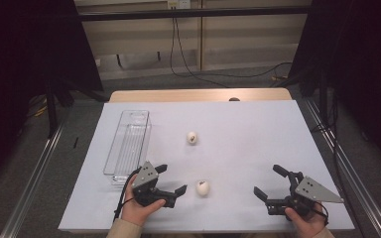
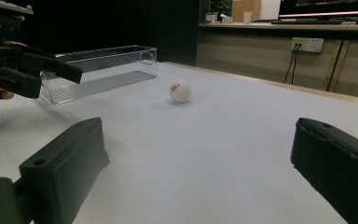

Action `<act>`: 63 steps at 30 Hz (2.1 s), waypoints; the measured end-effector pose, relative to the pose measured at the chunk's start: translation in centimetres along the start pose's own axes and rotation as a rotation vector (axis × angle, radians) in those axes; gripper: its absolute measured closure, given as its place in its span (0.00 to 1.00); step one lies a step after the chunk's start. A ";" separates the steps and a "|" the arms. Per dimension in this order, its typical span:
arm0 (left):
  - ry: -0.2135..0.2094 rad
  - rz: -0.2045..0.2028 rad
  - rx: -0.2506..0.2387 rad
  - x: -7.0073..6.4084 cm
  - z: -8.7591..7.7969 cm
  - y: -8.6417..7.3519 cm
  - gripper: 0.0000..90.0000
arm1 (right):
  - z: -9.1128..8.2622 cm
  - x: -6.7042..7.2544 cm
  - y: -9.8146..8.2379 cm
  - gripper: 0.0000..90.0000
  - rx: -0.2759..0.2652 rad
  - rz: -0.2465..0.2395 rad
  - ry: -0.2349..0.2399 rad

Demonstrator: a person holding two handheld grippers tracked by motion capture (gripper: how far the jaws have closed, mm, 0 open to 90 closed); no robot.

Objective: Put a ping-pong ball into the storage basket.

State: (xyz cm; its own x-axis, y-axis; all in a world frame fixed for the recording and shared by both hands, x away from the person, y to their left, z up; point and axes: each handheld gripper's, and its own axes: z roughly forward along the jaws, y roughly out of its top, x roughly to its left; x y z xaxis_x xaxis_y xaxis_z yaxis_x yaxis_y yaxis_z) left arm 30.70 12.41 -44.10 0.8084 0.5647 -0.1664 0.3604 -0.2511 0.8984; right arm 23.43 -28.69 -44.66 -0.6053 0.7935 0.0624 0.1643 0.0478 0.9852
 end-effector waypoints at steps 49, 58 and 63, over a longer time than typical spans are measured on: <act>-0.029 0.015 0.066 -0.6 1.2 0.1 0.02 | 0.1 -0.2 0.0 0.02 0.001 0.004 -0.007; -0.028 0.011 0.066 -0.6 1.3 0.2 0.03 | 0.1 -0.2 0.0 0.02 -0.002 0.008 -0.009; -0.028 0.016 0.076 -0.7 1.5 0.2 0.03 | 0.1 -0.2 0.0 0.02 -0.003 0.009 -0.008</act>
State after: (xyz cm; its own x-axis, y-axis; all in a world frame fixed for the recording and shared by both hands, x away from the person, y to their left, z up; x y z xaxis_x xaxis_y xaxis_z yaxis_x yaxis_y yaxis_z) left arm 30.89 10.82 -44.40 0.8265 0.5382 -0.1648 0.3811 -0.3198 0.8674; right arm 23.65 -28.77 -44.67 -0.5976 0.7988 0.0696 0.1673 0.0393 0.9851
